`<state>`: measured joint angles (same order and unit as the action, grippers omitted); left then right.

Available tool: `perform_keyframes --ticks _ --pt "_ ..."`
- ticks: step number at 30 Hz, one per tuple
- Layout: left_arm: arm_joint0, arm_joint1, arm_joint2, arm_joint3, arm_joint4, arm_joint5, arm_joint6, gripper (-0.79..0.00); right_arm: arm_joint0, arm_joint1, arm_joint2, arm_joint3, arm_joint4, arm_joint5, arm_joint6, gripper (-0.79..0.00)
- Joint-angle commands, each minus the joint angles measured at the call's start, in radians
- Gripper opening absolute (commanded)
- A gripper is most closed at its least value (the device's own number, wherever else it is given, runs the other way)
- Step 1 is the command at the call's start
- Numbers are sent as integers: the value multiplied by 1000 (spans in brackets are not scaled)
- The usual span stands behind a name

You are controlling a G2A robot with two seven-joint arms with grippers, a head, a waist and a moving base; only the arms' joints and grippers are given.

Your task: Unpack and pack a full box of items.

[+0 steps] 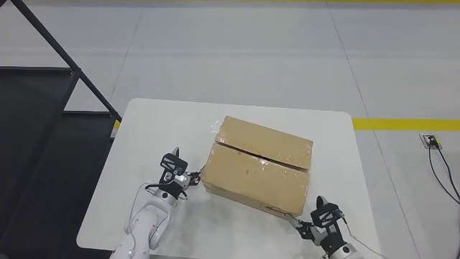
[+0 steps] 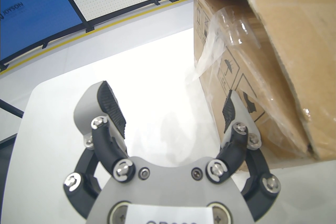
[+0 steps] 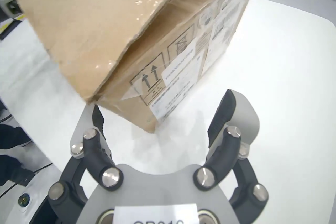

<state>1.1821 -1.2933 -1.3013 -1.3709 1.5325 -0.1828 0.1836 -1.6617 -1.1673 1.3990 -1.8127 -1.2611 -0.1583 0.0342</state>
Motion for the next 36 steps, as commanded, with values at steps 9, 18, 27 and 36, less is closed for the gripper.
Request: perform_keyframes --ticks 9,18,27,36 --pt "25 0 9 -21 -1 8 -3 0 50 -12 -18 16 38 82 26 0" --pt "40 -1 29 -45 13 8 -4 0 72 -18 -5 31 90 101 27 0" --pt "77 21 -66 -41 114 61 21 0 -28 1 80 -40 143 -208 -105 0" --pt "36 38 -51 75 365 99 169 0 -136 14 152 -116 133 -377 -239 0"
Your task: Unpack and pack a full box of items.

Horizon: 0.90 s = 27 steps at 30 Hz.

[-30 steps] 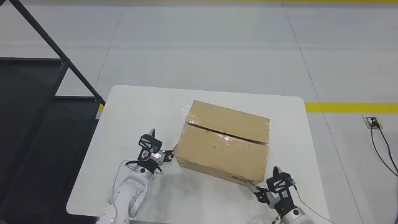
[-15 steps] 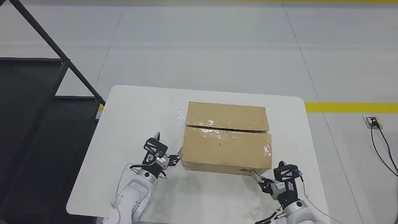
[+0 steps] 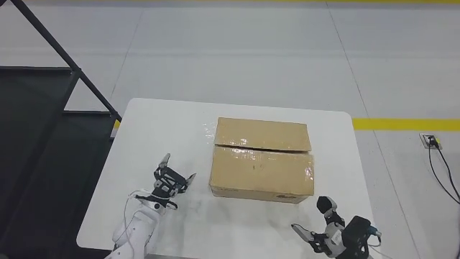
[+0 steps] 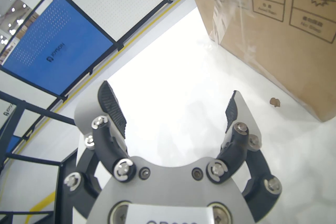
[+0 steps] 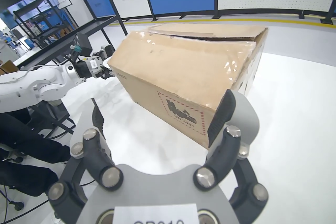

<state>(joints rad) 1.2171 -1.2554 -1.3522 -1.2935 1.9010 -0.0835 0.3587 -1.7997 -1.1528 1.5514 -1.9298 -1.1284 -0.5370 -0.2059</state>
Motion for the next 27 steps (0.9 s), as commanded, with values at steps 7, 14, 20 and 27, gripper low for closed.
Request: perform_keyframes --ticks 7,14,20,27 --pt "-4 0 0 -2 7 7 -17 0 2 0 -1 1 0 2 2 0" --pt "-110 -17 71 99 21 8 -62 0 27 -1 -19 -9 7 18 36 0" --pt "-215 -40 144 229 19 28 -55 0 22 -1 -21 -13 0 21 32 0" --pt "-331 -76 220 375 -17 83 -67 0 -6 0 -11 -32 -15 29 15 0"
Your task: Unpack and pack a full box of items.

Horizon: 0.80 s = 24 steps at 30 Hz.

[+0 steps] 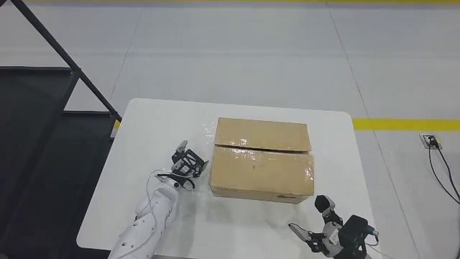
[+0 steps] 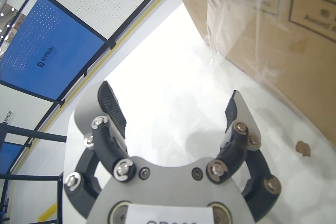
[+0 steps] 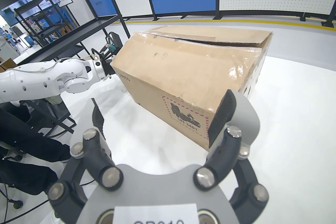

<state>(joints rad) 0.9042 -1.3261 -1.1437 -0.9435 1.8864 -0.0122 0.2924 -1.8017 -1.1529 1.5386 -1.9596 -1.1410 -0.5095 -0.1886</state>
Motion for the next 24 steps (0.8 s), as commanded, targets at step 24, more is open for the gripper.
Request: perform_keyframes --ticks 24 --pt "-149 -104 66 264 -246 290 162 0 -6 3 15 -6 4 -2 15 0"
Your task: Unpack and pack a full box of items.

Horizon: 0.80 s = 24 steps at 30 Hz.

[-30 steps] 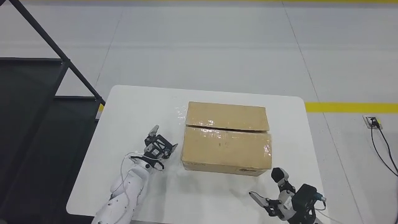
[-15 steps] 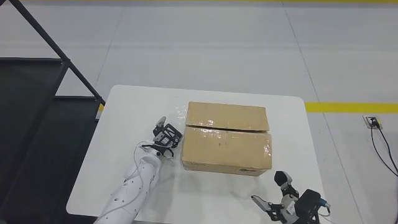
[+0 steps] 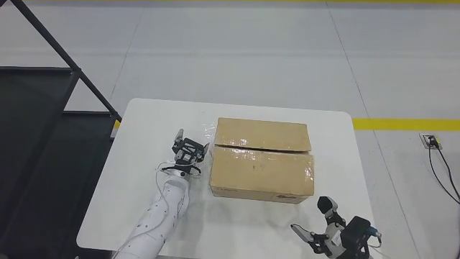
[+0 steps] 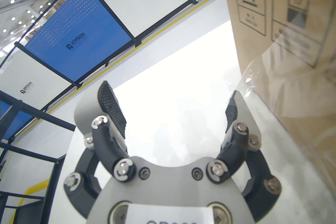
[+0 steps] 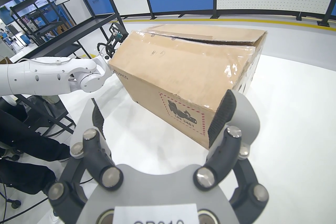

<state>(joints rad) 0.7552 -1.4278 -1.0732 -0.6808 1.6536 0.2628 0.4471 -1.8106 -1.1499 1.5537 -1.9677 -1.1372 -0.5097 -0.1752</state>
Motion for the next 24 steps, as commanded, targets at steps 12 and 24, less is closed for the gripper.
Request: perform_keyframes --ticks 12,24 --pt "48 -3 -77 -62 -104 123 96 0 36 2 -1 23 14 -25 19 0" --pt "111 11 -121 -139 -72 113 72 0 57 4 -6 41 17 -44 14 0"
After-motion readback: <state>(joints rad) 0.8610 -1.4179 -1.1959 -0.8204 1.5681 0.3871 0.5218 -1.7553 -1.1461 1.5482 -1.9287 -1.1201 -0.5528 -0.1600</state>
